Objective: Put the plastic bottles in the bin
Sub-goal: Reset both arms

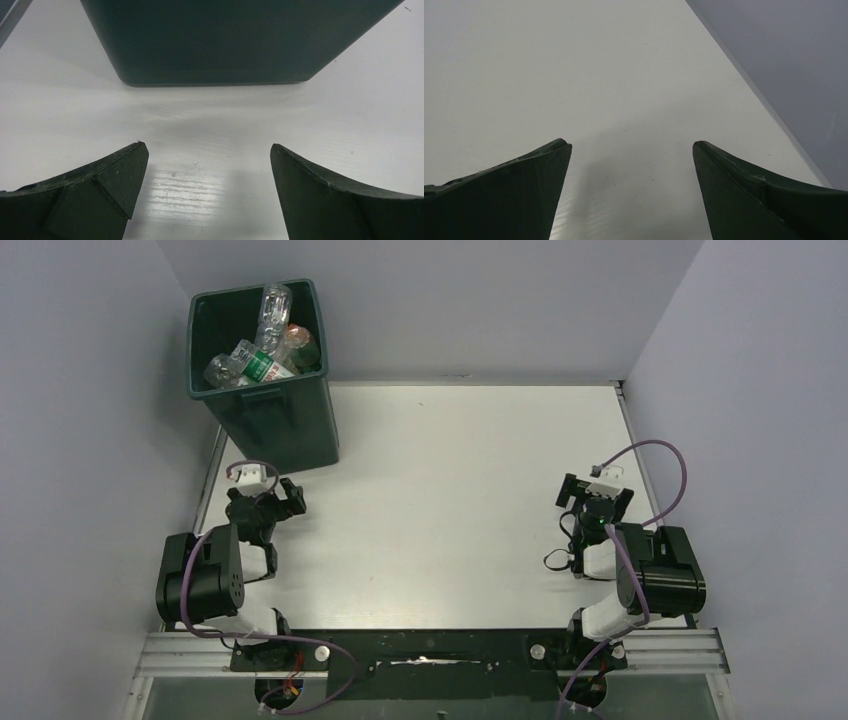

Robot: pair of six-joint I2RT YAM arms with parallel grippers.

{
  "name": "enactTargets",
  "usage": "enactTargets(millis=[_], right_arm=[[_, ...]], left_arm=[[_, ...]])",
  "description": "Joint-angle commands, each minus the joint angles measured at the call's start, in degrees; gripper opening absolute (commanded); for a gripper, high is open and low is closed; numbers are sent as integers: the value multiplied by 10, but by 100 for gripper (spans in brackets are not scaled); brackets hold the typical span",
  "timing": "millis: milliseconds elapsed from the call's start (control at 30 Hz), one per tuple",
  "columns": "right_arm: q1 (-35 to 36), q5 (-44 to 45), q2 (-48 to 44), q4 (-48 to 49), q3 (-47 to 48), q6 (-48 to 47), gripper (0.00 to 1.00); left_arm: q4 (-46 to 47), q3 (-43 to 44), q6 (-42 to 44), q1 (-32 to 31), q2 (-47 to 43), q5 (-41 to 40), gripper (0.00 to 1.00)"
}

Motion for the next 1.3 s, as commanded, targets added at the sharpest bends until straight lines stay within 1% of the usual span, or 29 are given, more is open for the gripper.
enactTargets(millis=[0,33,100,167,233,267,300,367,433,500,567,633,700,833,933,1000,1267], right_arm=[[-4,-3,-4,61,3,-10,98],[-4,-3,-4,61,3,-9,98],[-4,-3,-4,61,3,-9,98],[-4,-3,-4,60,3,-9,98],[-4,-3,-4,61,2,-10,98],[-4,-3,-4,60,3,-9,98],[-4,-3,-4,61,3,-9,97],[-5,-2,-4,60,3,-9,98],[-4,-2,-4,61,3,-10,98],[-4,-3,-4,59,3,-9,98],[-4,-4,-4,59,3,-9,98],[-4,-6,-4,59,4,-9,98],[-4,-7,-4,58,4,-9,98],[-4,-7,-4,58,4,-9,98],[-4,-7,-4,58,4,-9,98],[-4,-7,-3,57,5,-8,98],[-5,-9,-4,55,5,-8,98]], left_arm=[[66,11,4,1,7,-10,96],[74,3,5,-2,5,-14,96],[124,-20,8,-8,2,-30,96],[160,-46,10,-21,1,-67,96],[216,-75,6,-40,24,-114,96],[267,-81,4,-38,48,-116,96],[277,-81,5,-34,56,-107,95],[201,-63,9,-44,29,-114,96],[197,-40,24,-48,50,-110,96],[144,-26,26,-55,38,-121,95],[167,-29,29,-56,47,-121,96],[157,-30,28,-55,40,-119,96],[170,-31,29,-56,45,-119,96],[150,-21,38,-67,44,-128,95],[117,-3,57,-93,45,-153,96],[122,-7,61,-100,43,-164,96],[121,-6,62,-100,44,-160,96]])
